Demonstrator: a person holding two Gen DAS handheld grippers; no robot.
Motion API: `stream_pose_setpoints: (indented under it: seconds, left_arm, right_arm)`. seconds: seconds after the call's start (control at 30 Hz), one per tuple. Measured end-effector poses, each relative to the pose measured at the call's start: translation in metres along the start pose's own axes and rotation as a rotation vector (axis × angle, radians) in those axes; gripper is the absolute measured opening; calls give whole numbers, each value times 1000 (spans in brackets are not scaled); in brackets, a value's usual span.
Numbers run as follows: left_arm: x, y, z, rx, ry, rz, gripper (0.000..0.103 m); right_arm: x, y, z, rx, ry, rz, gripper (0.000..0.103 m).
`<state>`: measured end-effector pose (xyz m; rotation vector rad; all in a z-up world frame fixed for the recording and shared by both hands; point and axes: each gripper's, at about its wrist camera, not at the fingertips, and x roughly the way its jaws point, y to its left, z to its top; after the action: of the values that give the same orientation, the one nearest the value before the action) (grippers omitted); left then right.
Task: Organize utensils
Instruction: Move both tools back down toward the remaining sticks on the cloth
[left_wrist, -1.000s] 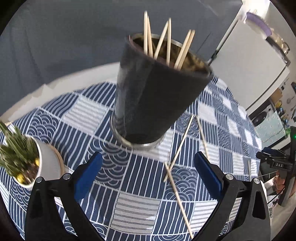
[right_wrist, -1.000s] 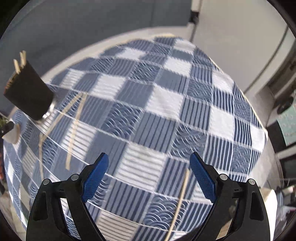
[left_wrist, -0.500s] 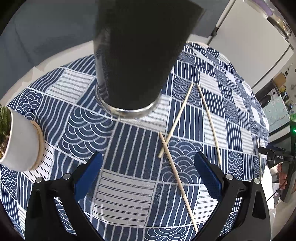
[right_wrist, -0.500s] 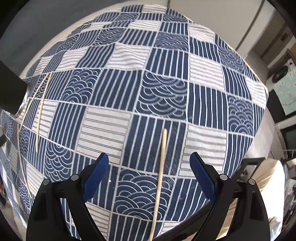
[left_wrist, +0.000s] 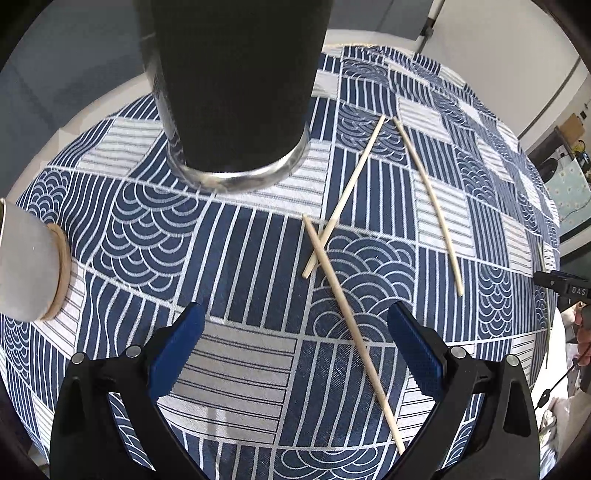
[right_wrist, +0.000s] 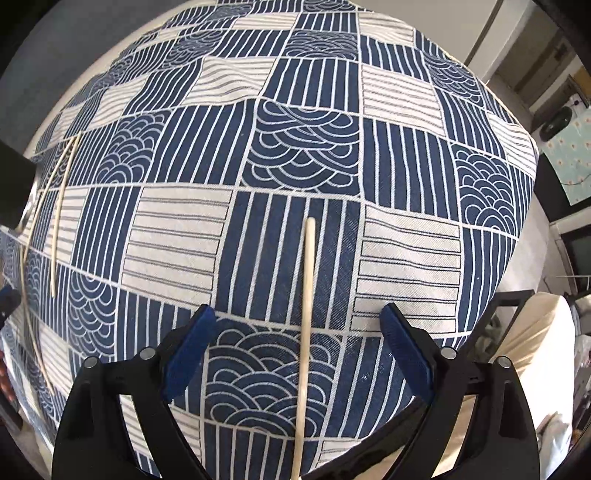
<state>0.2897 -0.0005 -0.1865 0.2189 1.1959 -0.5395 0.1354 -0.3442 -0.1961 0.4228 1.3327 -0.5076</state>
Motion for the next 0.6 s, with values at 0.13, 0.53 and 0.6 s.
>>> stream_pose_setpoints:
  seconds: [0.13,0.53,0.6]
  left_arm:
    - [2,-3,-3,8,-1,33,97]
    - [14,-16,6,-20,60,145,98]
    - [15,-16,9,-48,60,153,98]
  right_arm:
    - [1,0,-1,-4,3,0,88]
    - [-13,6,2,-126,35,19,25]
    - [-14,6,3,-146,37,20,18]
